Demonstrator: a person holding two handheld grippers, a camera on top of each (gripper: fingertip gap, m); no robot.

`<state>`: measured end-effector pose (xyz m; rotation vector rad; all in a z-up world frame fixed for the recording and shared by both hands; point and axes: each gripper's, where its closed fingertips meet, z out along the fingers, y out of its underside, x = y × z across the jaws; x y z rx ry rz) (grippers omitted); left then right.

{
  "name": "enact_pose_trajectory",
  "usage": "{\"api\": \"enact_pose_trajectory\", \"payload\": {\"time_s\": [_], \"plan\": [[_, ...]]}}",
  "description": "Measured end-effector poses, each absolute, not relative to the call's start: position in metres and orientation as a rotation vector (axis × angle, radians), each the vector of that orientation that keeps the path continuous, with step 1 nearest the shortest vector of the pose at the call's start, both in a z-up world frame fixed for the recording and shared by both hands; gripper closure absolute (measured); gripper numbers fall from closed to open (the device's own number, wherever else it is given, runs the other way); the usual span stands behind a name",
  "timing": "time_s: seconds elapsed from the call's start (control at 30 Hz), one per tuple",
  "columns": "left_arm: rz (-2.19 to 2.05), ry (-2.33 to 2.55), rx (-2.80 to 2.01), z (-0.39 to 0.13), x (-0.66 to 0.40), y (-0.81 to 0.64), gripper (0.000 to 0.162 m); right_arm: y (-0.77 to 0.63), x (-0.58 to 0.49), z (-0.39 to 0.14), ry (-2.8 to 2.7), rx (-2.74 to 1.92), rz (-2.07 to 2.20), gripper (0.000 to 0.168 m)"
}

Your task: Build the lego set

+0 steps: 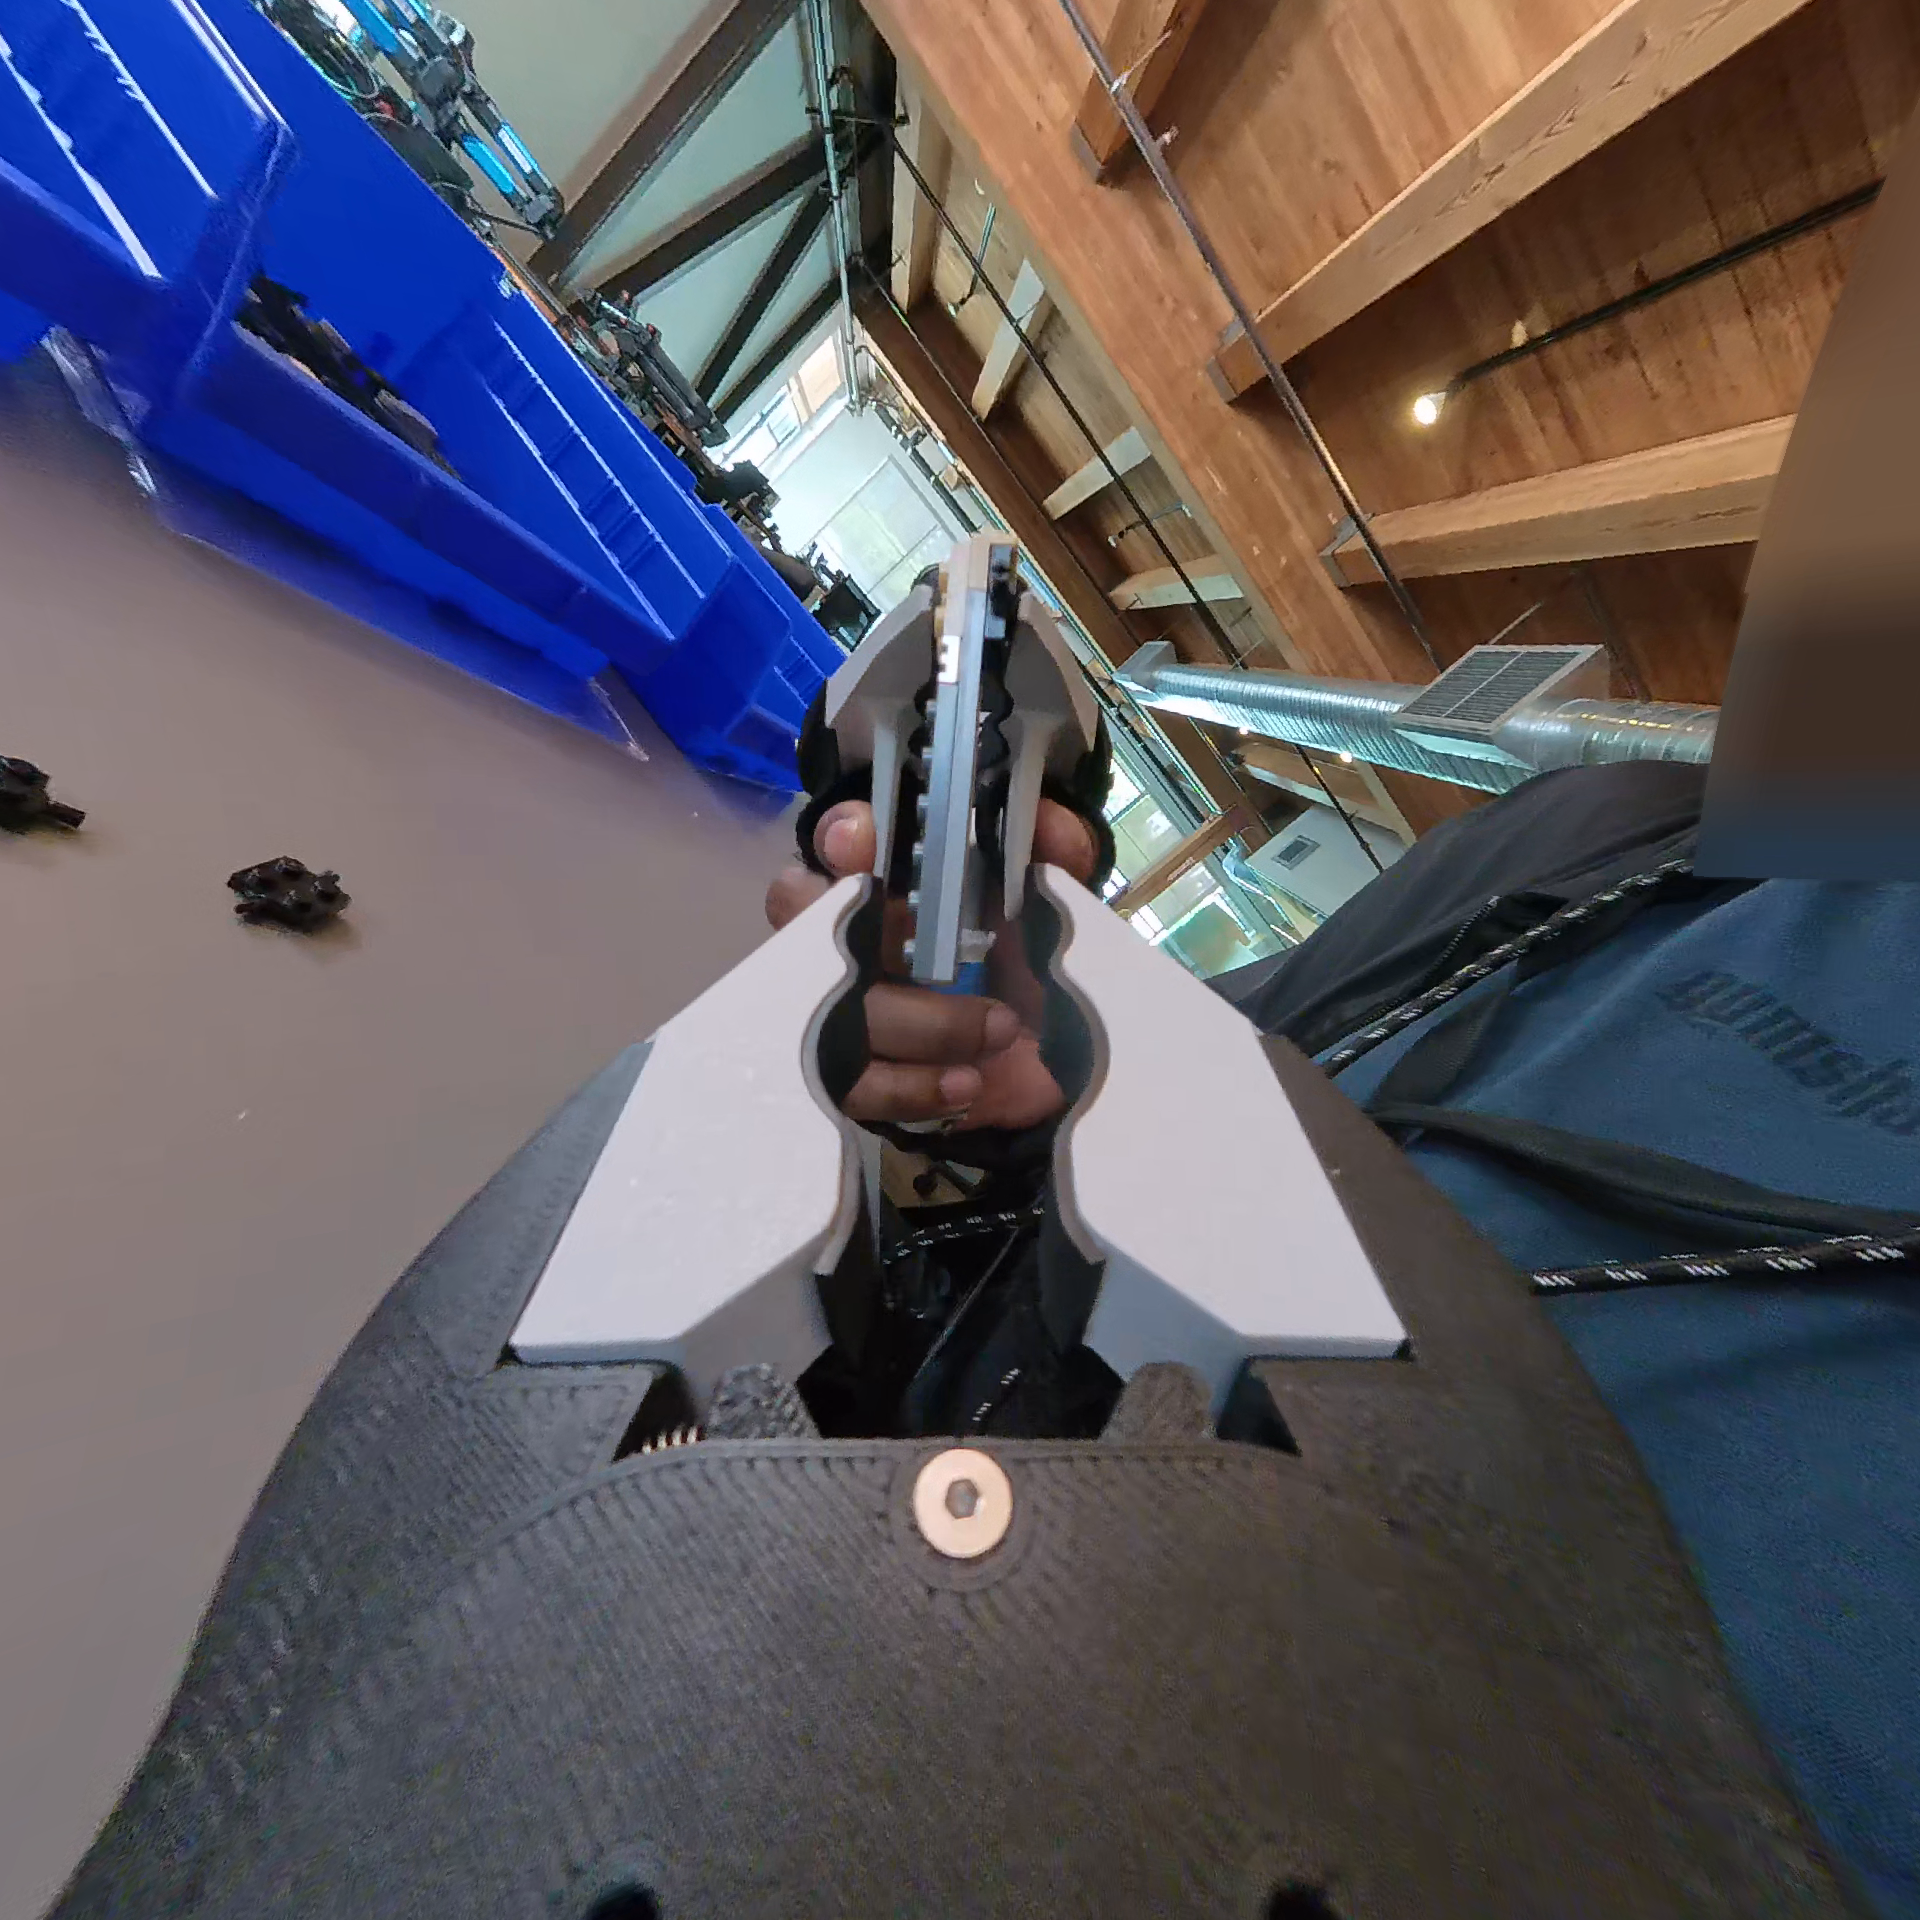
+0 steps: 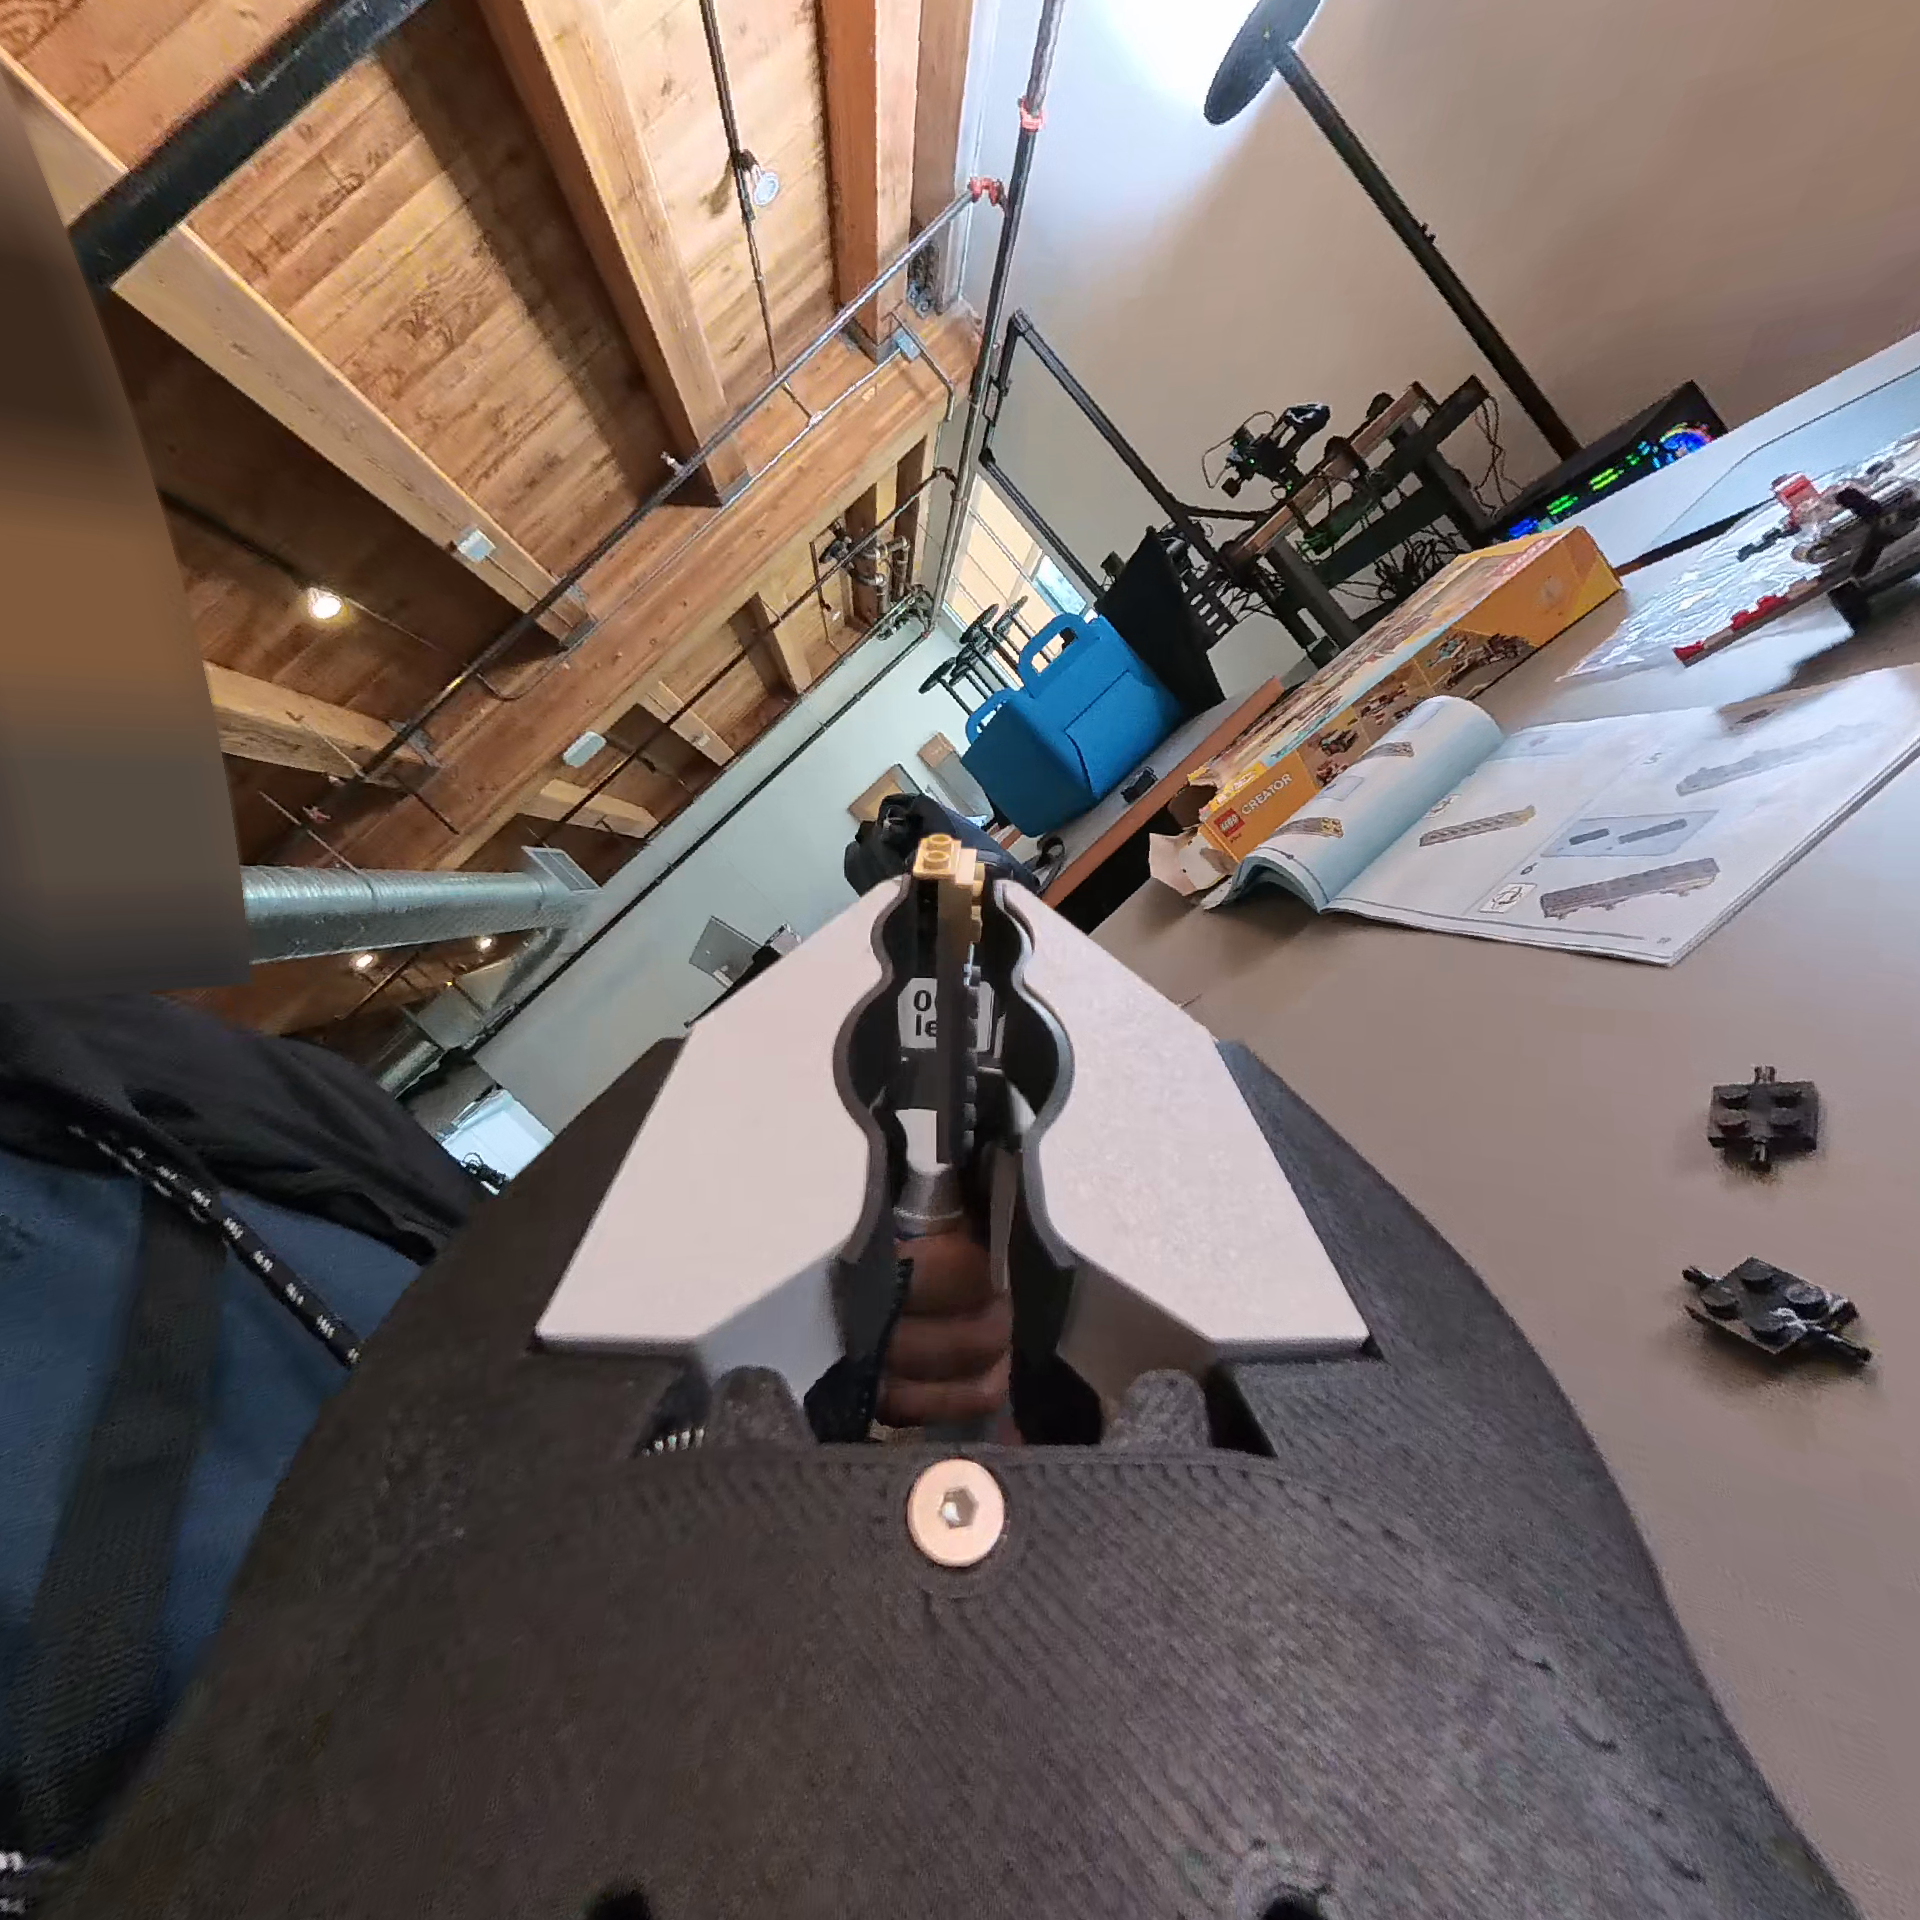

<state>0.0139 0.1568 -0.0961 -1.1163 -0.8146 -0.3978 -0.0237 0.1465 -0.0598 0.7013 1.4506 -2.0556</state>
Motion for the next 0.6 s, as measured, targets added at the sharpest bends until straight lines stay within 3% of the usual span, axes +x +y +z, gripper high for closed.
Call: {"api": "enact_pose_trajectory", "payload": {"time_s": [0.13, 0.6], "plan": [[-0.395, -0.808, -1.106, -0.095, 0.014, 0.155, 0.155, 0.147, -0.025, -0.061, 1.447, 0.707, -2.050, 0.157], [-0.370, -0.868, -1.061, -0.097, 0.005, 0.142, 0.155, 0.146, -0.032, -0.072, 1.452, 0.751, -1.984, 0.157]]}}
